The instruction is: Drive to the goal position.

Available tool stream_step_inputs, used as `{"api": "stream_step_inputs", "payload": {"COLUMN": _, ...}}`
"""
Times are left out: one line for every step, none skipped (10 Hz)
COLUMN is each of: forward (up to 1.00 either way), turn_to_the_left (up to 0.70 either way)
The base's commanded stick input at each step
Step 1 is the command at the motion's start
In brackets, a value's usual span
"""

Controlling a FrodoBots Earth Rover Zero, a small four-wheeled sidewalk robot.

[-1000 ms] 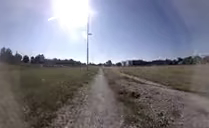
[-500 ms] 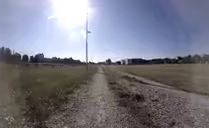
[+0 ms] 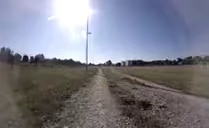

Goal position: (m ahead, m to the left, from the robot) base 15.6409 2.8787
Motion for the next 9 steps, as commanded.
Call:
{"api": "stream_step_inputs", "payload": {"forward": 0.5, "turn_to_the_left": 0.0}}
{"api": "stream_step_inputs", "payload": {"forward": 0.5, "turn_to_the_left": 0.0}}
{"api": "stream_step_inputs", "payload": {"forward": 0.5, "turn_to_the_left": 0.0}}
{"api": "stream_step_inputs", "payload": {"forward": 0.5, "turn_to_the_left": 0.0}}
{"api": "stream_step_inputs", "payload": {"forward": 0.5, "turn_to_the_left": 0.0}}
{"api": "stream_step_inputs", "payload": {"forward": 0.5, "turn_to_the_left": 0.0}}
{"api": "stream_step_inputs", "payload": {"forward": 0.5, "turn_to_the_left": 0.0}}
{"api": "stream_step_inputs", "payload": {"forward": 0.5, "turn_to_the_left": 0.0}}
{"api": "stream_step_inputs", "payload": {"forward": 0.5, "turn_to_the_left": 0.0}}
